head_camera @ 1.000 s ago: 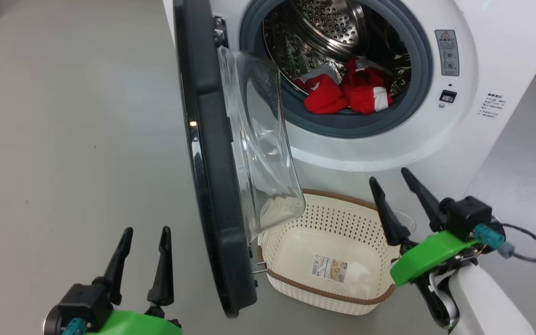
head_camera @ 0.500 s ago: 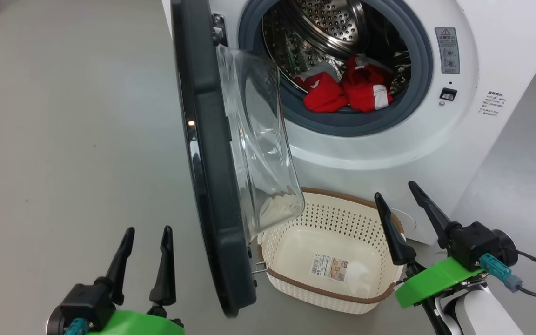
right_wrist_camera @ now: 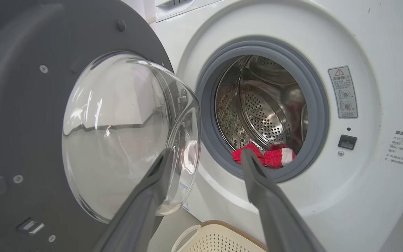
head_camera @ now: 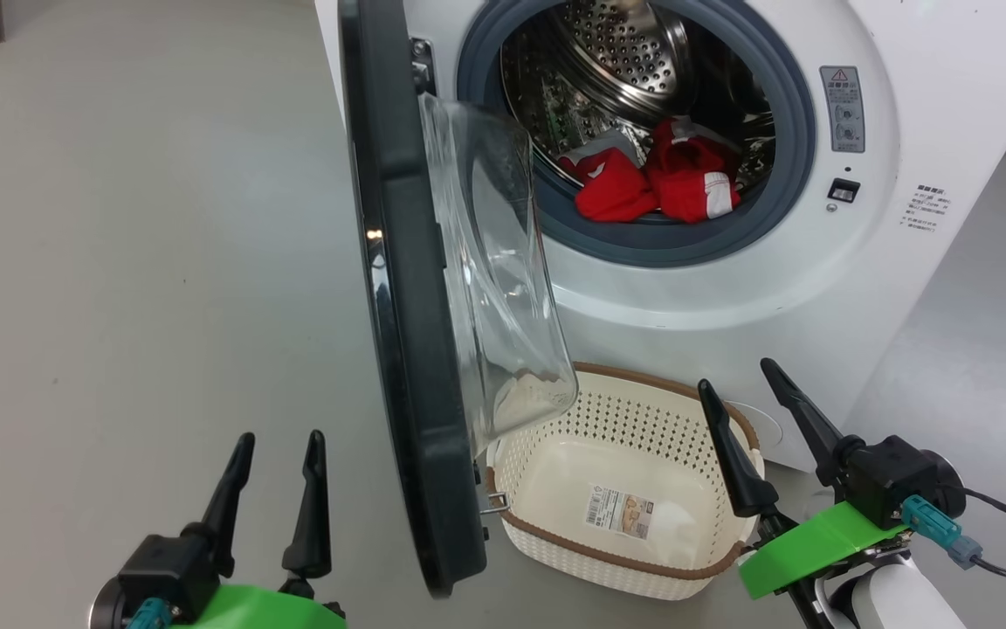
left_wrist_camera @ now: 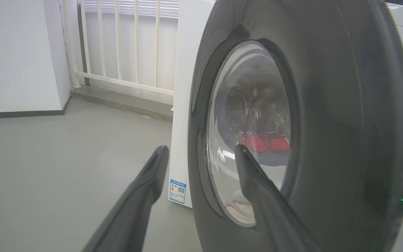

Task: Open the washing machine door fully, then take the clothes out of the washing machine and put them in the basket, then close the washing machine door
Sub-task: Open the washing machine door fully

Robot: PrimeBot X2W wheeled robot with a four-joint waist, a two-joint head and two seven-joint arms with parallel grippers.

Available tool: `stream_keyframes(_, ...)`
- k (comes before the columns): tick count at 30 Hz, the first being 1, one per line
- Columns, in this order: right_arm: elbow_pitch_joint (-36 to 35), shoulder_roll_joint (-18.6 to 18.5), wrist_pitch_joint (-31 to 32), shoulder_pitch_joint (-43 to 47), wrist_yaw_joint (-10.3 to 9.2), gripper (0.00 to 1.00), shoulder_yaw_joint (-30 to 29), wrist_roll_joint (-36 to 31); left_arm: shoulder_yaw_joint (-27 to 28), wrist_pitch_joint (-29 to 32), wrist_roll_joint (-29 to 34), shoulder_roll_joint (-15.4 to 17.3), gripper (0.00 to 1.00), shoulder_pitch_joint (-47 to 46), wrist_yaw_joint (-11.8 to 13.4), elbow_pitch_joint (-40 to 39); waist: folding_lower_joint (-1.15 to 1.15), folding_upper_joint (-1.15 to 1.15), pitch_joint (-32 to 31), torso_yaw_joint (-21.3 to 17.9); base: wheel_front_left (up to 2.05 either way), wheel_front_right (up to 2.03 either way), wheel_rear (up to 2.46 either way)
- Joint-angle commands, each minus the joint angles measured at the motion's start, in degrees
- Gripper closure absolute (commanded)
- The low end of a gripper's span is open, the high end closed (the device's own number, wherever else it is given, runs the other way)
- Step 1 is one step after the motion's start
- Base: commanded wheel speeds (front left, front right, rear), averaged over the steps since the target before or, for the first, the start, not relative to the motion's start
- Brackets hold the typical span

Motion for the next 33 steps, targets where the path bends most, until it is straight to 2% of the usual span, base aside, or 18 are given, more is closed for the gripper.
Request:
stream_keyframes(1, -1.6, 0.2, -0.4, -0.2, 0.28, 0.0, 1.2, 0.4, 1.9, -0.7, 0.5, 0.5, 0.02, -0.7, -0.3, -1.0, 0.0, 0.0, -0.1, 0.0, 0.0, 0.0, 0.0)
stream_keyframes(2, -1.6, 0.2, -0.4, -0.2, 0.28, 0.0, 1.2, 0.4, 1.9, -0.7, 0.6, 0.5, 0.1, -0.7, -0.3, -0.9, 0.0, 0.0, -0.2, 0.0, 0.0, 0.0, 0.0)
stream_keyframes(4, -1.5, 0.2, -0.4, -0.1, 0.28, 0.0, 1.3, 0.3, 1.8, -0.7, 0.7, 0.5, 0.51, -0.6, -0.3, -0.8, 0.0, 0.0, -0.4, 0.0, 0.0, 0.0, 0.0)
stream_keyframes(5, -1.5, 0.2, -0.4, -0.1, 0.28, 0.0, 1.3, 0.3, 1.7, -0.7, 0.8, 0.6, 0.64, -0.6, -0.4, -0.8, 0.0, 0.0, -0.5, 0.0, 0.0, 0.0, 0.0)
stream_keyframes(6, -1.6, 0.2, -0.4, 0.0, 0.28, 0.0, 1.3, 0.4, 1.6, -0.7, 0.9, 0.6, 1.0, -0.6, -0.6, -0.8, 0.0, 0.0, -0.5, 0.0, 0.0, 0.0, 0.0)
stream_keyframes(12, -1.4, 0.2, -0.4, 0.0, 0.28, 0.0, 1.2, 0.5, 1.7, -0.7, 1.3, 0.5, 1.0, -1.1, -0.9, -2.4, 0.0, 0.0, -0.4, -0.1, 0.0, 0.0, 0.0)
stream_keyframes(21, -1.2, 0.2, -0.4, -0.5, 0.28, 0.0, 0.4, 0.0, 3.6, -0.7, 2.6, 0.0, 1.0, -4.6, -1.8, -10.0, 0.0, 0.0, 0.2, 0.2, 0.0, 0.0, 0.0)
stream_keyframes(33, -0.7, 0.2, -0.4, -1.7, 0.28, 0.0, 0.5, -0.4, 0.7, -0.3, 3.8, -0.5, 1.0, -11.8, -3.5, -20.6, 0.0, 0.0, 1.0, -0.4, 0.0, 0.0, 0.0)
